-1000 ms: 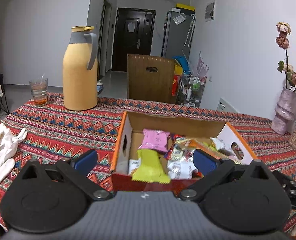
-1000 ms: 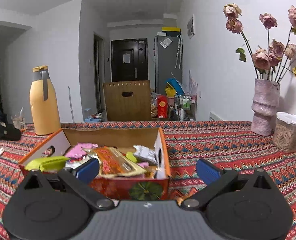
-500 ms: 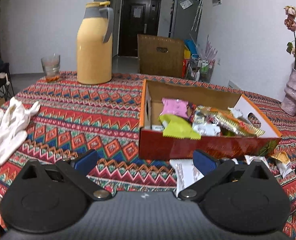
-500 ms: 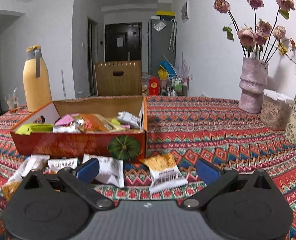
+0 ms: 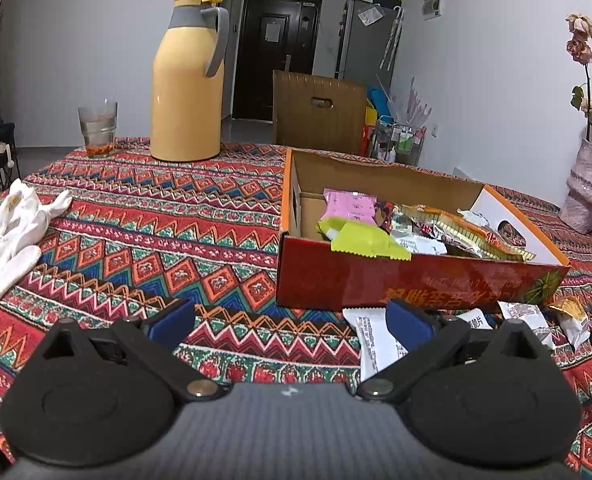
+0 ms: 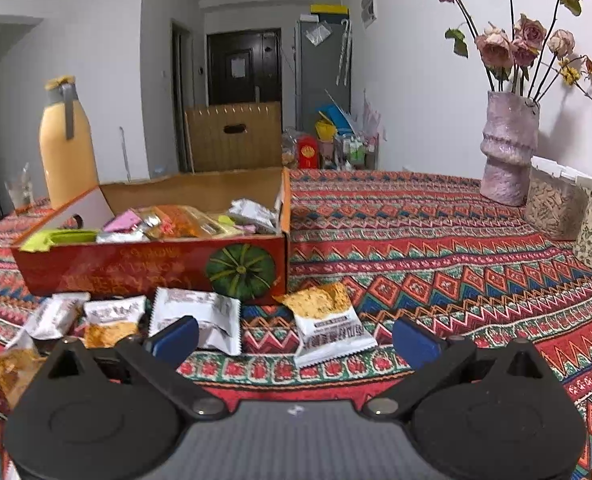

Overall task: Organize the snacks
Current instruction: 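Grasp a white cracker packet with the right gripper while the left grasps another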

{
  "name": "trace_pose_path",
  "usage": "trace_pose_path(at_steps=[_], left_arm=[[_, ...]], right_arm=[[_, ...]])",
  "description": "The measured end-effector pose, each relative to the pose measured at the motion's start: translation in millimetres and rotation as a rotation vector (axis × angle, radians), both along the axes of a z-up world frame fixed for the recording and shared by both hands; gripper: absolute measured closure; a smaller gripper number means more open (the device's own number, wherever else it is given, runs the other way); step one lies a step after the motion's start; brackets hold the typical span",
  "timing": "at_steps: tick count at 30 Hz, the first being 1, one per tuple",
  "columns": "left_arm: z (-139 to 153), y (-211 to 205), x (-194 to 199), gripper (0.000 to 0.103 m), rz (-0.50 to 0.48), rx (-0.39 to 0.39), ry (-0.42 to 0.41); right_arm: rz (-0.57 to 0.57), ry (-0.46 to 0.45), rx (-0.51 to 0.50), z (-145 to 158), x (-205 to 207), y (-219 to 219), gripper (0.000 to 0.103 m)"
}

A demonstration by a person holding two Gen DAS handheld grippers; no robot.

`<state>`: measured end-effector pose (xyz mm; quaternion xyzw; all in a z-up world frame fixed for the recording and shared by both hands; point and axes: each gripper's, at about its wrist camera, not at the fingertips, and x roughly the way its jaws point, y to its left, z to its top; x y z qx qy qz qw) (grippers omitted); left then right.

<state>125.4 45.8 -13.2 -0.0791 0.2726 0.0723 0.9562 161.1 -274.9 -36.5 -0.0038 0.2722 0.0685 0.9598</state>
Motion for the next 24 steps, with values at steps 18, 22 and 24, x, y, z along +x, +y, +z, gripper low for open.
trace_pose_path(at_steps=[18,22,24], left_arm=[[-6.3,7.3,0.4,0.0,0.0,-0.052,0.02],[-7.7,9.1,2.3,0.0,-0.001,-0.064,0.031],[-8.2,9.5,2.9,0.0,-0.002,-0.069,0.035]], right_arm=[[-0.044,0.166,-0.083,-20.1,68.5,-5.0,0.0],[-0.062,0.216,-0.091,-29.1,84.8,-8.3,0.0],[-0.063,0.227,-0.073,-32.3,89.4,-11.0,0.0]])
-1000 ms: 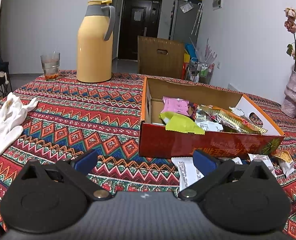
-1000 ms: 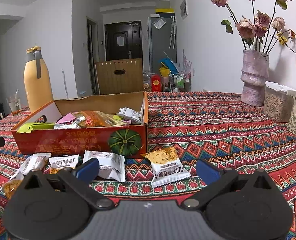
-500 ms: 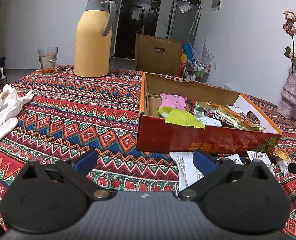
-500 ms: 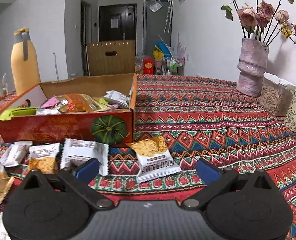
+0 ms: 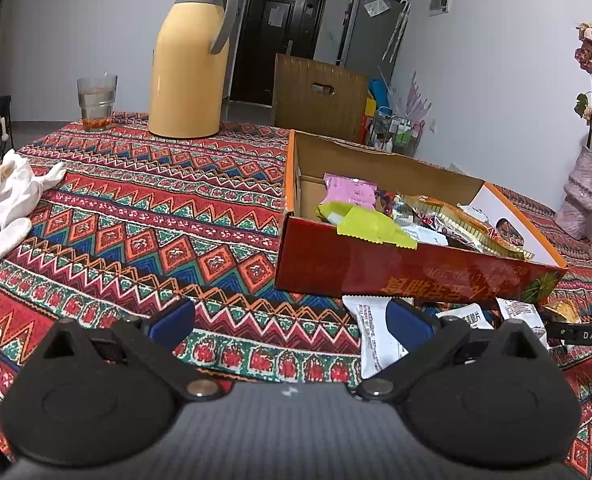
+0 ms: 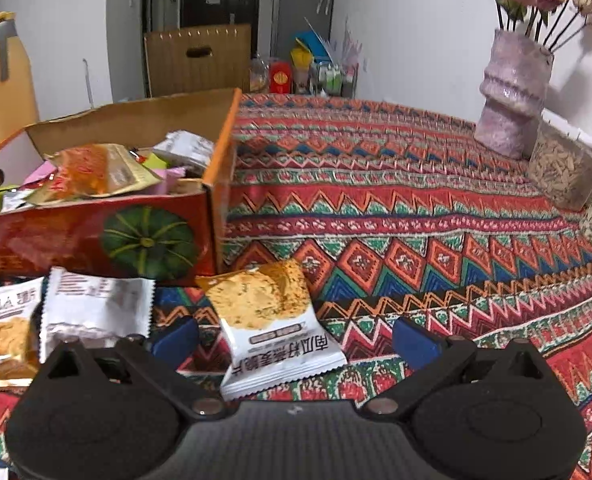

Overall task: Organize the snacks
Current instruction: 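Grasp a white cracker packet with the right gripper while the left grasps another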

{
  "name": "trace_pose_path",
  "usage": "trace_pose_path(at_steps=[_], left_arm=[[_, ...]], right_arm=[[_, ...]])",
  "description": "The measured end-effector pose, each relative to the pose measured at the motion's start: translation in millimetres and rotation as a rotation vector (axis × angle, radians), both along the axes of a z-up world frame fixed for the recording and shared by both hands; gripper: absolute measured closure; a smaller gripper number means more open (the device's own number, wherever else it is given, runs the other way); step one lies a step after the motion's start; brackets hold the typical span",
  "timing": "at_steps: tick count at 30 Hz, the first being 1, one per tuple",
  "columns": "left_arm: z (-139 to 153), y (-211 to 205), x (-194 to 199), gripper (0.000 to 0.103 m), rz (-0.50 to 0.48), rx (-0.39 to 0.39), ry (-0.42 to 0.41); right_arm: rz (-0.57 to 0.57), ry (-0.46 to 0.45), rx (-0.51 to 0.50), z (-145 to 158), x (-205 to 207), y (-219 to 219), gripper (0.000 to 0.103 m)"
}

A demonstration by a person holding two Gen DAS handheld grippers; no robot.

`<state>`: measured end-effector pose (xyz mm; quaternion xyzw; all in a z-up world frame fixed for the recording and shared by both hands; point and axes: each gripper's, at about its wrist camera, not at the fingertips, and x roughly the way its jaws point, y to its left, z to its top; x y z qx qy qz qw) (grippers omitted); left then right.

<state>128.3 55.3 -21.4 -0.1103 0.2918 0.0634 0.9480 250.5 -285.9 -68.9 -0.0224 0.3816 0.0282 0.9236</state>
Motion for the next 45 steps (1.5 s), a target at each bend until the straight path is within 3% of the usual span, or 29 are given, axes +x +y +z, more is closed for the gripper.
trace_pose_path(at_steps=[3,12,14,16,17,29,35,41,45], left_arm=[[-0.6,0.4,1.0,0.0,0.0,-0.005,0.005],[-1.6,2.7,2.3,0.0,0.0,-0.024,0.014],[-1.7,2.9,2.6,0.0,-0.002,-0.027,0.015],[-1.8,2.7,2.9,0.0,-0.003,-0.028,0.016],[-1.7,2.8,3.1,0.0,-0.004,-0.028,0.016],[-1.9,-1.1,4.0,0.0,-0.011,-0.019,0.038],[8.5,-23.2,-4.3,0.0,-0.107,0.008,0.06],[4.5,-58.1,-0.4,0.0,-0.219,0.043,0.186],[-4.9,-74.7,4.7,0.0,-0.237,0.073,0.251]], right_arm=[[-0.011,0.01,0.046,-2.9,3.7,-5.3,0.0],[-0.005,0.004,0.044,-3.8,11.2,-3.9,0.001],[0.005,-0.012,0.049,-1.0,9.3,-2.4,0.016],[0.02,-0.023,0.058,3.4,5.3,-0.4,0.051],[0.028,-0.025,0.063,5.3,3.1,0.7,0.059],[0.055,-0.227,0.063,35.4,-71.1,17.6,0.062],[0.067,-0.27,0.108,39.1,-102.1,23.6,0.062],[0.087,-0.287,0.132,33.2,-119.9,33.4,0.062],[0.089,-0.287,0.16,30.0,-124.9,33.8,0.062]])
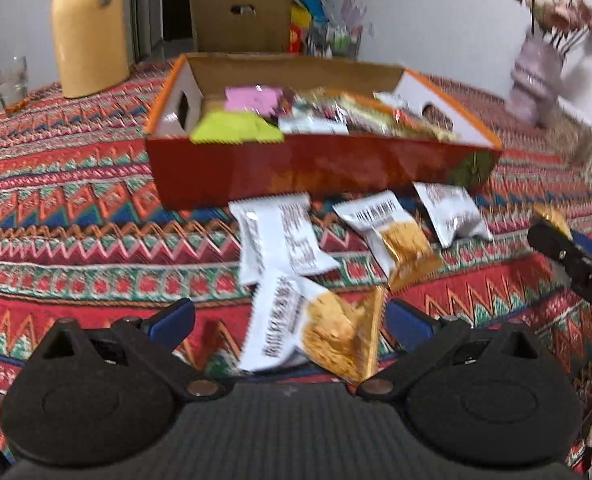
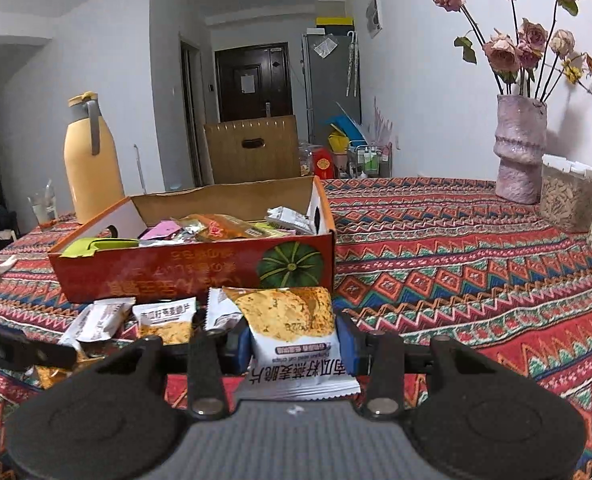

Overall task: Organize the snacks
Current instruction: 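Grasp a white cracker packet with the right gripper while the left grasps another, then carry both cracker packets over the box with both grippers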

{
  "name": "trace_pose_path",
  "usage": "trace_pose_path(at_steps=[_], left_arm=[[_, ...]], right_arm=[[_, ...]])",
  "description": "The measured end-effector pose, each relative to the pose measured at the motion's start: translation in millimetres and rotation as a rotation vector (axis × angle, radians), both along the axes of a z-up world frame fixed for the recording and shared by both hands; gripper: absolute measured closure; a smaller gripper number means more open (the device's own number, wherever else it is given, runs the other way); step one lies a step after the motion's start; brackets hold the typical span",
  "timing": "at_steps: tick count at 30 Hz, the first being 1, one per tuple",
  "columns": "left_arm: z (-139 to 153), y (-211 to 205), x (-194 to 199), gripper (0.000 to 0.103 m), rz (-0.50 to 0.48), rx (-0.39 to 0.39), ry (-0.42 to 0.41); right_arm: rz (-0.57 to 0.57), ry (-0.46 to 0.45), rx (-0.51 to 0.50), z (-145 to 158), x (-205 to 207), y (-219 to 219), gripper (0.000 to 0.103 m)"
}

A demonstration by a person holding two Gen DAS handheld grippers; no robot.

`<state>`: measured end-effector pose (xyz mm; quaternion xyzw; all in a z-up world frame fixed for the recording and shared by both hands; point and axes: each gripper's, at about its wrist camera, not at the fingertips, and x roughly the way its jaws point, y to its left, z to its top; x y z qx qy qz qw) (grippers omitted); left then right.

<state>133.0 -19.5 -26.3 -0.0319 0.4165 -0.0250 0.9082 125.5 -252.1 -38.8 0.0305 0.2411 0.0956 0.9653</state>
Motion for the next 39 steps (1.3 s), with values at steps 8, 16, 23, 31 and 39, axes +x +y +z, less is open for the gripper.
trace_pose_path(at_steps=[8,16,23,31,39], left_arm=[[-11.4,-14.8,3.8,0.0,0.013,0.034,0.043],[-16.1,-24.0,5.7,0.007,0.043,0.076,0.025],[-10.9,-23.2,0.5,0.034,0.05,0.068,-0.004],[-5.5,-20.0,-7.0,0.041,0.054,0.055,-0.031],[12.2,-16.2,-17.7,0.039,0.053,0.046,-0.098]], right_arm=[[0.018,0.002,0.031,-4.5,-3.1,-2.9,0.062],[0.029,-0.002,0.048,-4.8,-4.1,-4.2,0.061],[0.028,-0.003,0.046,-4.7,-4.7,-4.5,0.061],[0.033,-0.007,0.037,-2.5,-9.0,-2.2,0.061],[0.036,-0.02,0.024,3.4,-13.0,1.8,0.061]])
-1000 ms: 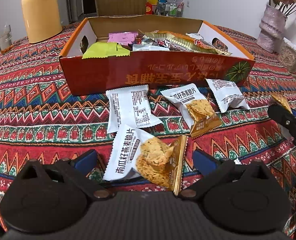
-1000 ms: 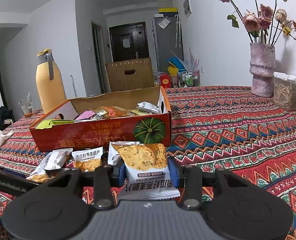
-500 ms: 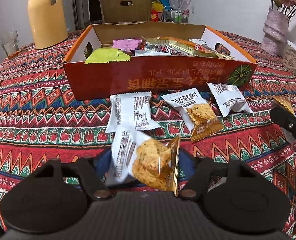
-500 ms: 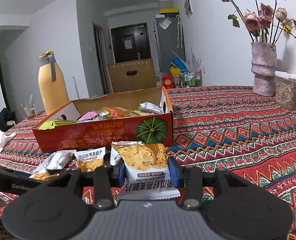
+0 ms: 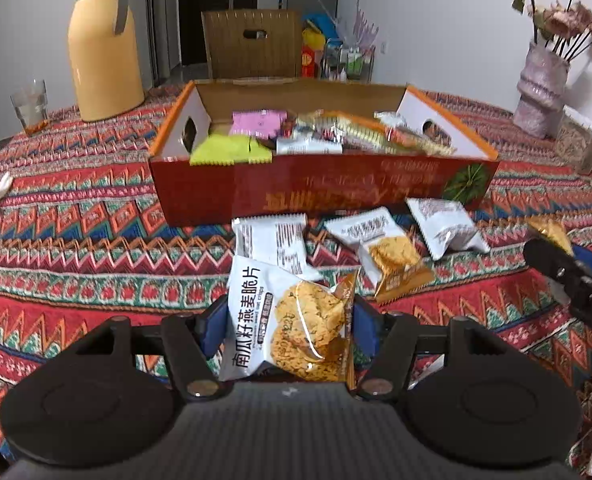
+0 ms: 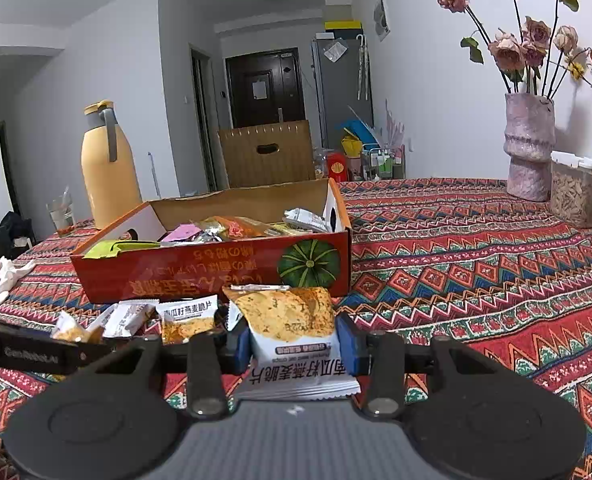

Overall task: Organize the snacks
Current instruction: 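Carry both cracker packets over the box with both grippers, then open both grippers to drop the cracker packets into the box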

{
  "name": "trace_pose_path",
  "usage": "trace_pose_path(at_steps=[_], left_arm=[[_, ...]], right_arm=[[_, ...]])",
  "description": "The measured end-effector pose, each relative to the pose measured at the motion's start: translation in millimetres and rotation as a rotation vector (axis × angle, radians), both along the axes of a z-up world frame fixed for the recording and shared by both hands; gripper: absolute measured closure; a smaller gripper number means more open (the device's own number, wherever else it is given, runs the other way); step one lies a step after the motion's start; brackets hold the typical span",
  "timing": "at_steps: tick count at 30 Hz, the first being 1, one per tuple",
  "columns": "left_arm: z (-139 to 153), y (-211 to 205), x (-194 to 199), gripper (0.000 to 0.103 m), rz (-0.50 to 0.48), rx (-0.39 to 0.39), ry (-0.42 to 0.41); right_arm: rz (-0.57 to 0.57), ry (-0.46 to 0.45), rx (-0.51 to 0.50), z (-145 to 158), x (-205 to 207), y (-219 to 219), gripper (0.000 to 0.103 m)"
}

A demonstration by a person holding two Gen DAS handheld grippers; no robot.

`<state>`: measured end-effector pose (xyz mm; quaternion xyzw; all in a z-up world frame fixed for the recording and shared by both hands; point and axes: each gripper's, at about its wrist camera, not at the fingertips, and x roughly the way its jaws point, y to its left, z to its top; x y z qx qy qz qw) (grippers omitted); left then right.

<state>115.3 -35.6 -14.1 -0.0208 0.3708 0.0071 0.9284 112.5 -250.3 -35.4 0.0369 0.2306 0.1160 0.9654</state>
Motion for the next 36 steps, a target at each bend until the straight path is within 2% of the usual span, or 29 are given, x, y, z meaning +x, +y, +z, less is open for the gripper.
trace_pose_path(at_steps=[10,22,36], left_arm=[[40.9,9.0,-0.8,0.039,0.0,-0.038,-0.12],[88.2,22.1,30.5,0.039,0.036,-0.064,-0.243],[100.5,39.4,88.1,0.039,0.104,-0.123,-0.282]], right_arm=[[0.008,-0.057,-0.015,21.2,7.4,8.3,0.061],[0.041,-0.112,-0.03,51.8,48.3,30.0,0.061],[0.038,-0.112,-0.05,65.9,120.6,55.1,0.061]])
